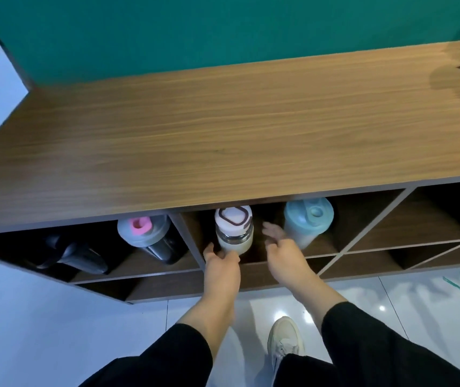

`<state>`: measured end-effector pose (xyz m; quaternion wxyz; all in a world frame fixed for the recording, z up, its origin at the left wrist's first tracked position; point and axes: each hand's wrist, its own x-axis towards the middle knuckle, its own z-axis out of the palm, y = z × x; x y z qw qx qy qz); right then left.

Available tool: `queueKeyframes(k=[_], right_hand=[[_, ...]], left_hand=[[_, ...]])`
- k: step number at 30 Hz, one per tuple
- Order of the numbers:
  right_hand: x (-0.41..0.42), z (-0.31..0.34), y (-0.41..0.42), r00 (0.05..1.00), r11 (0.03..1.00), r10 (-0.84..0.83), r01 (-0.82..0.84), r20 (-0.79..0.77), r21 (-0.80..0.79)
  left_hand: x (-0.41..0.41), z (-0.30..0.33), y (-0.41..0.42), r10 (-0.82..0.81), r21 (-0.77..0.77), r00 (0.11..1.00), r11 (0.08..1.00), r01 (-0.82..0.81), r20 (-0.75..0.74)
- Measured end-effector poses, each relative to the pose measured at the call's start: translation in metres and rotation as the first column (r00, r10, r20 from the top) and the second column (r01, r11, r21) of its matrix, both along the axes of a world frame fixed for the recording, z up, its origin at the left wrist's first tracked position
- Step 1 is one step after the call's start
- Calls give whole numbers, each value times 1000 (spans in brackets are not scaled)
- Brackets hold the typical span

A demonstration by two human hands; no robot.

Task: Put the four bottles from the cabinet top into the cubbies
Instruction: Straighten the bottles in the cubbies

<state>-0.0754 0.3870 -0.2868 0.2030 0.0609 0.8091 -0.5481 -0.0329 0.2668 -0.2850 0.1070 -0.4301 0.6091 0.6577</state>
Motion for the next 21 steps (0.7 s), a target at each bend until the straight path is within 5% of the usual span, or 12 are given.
queueKeyframes(k=[7, 16, 21], right_hand=[[-9, -25, -25, 996, 996, 84, -84, 1, -28], [3, -19, -23, 1000, 999, -1, 1, 17, -38], [0, -29, -20, 999, 1000, 26, -25, 36, -11]], left_hand=[[-9, 1, -14, -211, -52, 976, 977, 208, -59], [-38, -12, -20, -121, -34, 987, 992, 118, -103], [-24, -10, -13, -242, -90, 965, 968, 233, -100]])
